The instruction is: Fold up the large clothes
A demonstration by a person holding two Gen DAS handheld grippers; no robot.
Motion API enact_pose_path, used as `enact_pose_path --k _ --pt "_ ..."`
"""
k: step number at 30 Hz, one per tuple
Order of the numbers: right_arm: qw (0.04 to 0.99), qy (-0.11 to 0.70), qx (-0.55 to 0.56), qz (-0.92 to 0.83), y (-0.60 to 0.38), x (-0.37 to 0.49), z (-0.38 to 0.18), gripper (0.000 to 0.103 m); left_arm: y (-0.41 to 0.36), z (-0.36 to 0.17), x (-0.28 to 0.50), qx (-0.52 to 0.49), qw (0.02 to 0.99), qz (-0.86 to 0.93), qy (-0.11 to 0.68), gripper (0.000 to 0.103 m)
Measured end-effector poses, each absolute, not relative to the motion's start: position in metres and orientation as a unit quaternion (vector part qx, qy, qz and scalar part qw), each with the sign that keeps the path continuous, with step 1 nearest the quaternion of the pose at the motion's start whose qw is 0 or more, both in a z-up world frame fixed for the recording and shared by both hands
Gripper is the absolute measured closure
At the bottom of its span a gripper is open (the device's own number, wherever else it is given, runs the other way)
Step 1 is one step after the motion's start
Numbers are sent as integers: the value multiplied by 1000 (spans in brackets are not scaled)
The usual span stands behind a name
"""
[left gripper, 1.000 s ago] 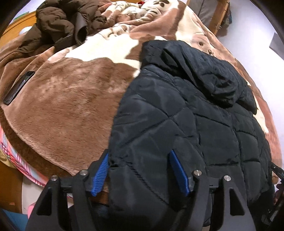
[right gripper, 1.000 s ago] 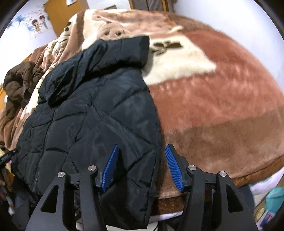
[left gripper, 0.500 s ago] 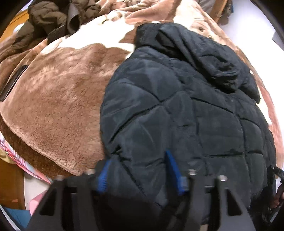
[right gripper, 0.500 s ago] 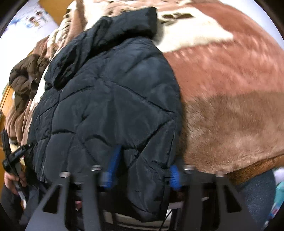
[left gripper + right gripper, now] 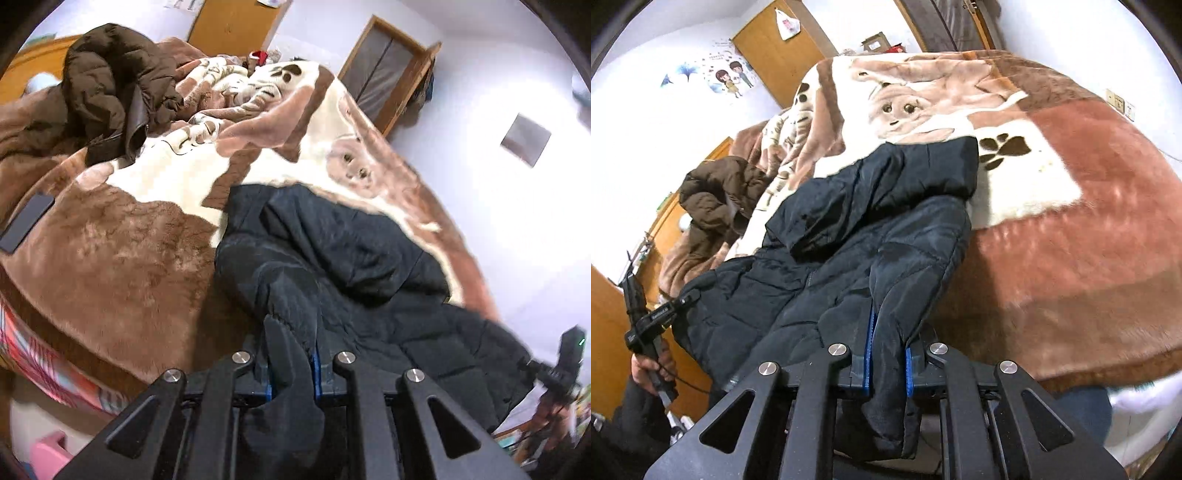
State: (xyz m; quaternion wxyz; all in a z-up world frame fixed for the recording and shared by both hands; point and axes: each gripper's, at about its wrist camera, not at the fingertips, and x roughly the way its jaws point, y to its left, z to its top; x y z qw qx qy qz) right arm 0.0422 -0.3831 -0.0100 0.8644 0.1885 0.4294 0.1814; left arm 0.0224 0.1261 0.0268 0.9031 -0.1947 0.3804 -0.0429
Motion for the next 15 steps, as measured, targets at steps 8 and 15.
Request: enact_pose_path --k 8,15 --pt "871 400 221 182 -390 37 7 90 124 39 15 -229 903 -53 360 88" --pt "875 362 271 176 -399 107 30 90 142 54 75 -264 903 -37 338 88"
